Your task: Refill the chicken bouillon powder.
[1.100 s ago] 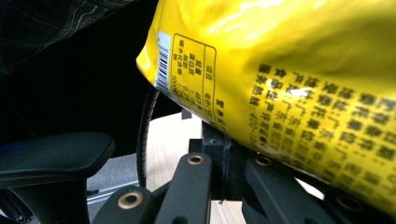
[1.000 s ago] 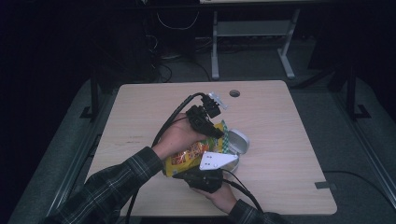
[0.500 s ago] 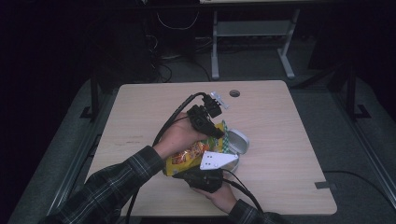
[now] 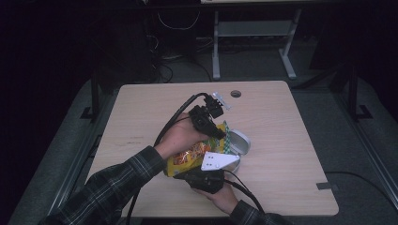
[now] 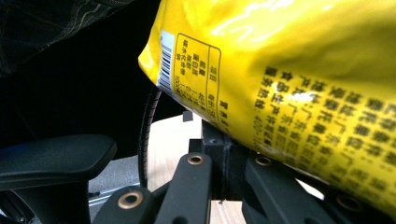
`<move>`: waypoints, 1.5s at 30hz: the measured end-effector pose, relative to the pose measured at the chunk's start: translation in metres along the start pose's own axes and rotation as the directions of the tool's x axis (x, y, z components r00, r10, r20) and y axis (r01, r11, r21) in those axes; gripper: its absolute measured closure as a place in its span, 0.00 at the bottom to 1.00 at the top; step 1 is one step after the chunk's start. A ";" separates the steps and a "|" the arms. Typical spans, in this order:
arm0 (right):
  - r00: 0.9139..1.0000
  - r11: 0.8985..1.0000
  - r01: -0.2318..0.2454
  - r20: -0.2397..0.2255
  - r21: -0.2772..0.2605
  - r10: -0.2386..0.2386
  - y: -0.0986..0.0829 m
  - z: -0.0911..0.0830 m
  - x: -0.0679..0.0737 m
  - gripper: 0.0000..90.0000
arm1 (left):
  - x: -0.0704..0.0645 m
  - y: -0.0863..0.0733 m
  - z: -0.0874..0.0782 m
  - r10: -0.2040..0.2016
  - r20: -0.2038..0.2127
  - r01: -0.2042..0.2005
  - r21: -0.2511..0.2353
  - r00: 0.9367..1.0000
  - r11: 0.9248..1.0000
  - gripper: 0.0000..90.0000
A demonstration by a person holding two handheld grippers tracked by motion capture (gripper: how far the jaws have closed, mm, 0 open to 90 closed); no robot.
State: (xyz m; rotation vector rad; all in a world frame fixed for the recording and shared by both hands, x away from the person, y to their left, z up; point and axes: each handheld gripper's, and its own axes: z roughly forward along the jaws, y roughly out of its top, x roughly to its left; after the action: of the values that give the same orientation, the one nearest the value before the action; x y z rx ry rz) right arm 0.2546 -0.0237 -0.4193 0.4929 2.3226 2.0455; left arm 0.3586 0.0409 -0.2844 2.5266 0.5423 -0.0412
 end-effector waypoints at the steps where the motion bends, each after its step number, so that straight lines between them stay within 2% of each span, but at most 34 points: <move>1: 1.000 1.000 0.000 0.000 0.000 0.000 0.000 0.000 0.000 1.00 | 0.000 0.000 0.000 0.001 0.000 -0.001 -0.001 1.000 1.000 1.00; 45: 1.000 1.000 -0.002 -0.004 -0.003 0.002 0.000 0.000 0.001 1.00 | -0.001 0.001 0.000 -0.002 -0.007 0.002 0.010 1.000 1.000 1.00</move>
State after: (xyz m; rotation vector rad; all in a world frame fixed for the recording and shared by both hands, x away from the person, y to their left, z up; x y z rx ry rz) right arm 0.2538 -0.0235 -0.4191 0.4914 2.3222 2.0526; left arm 0.3582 0.0394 -0.2841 2.5372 0.5488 -0.0362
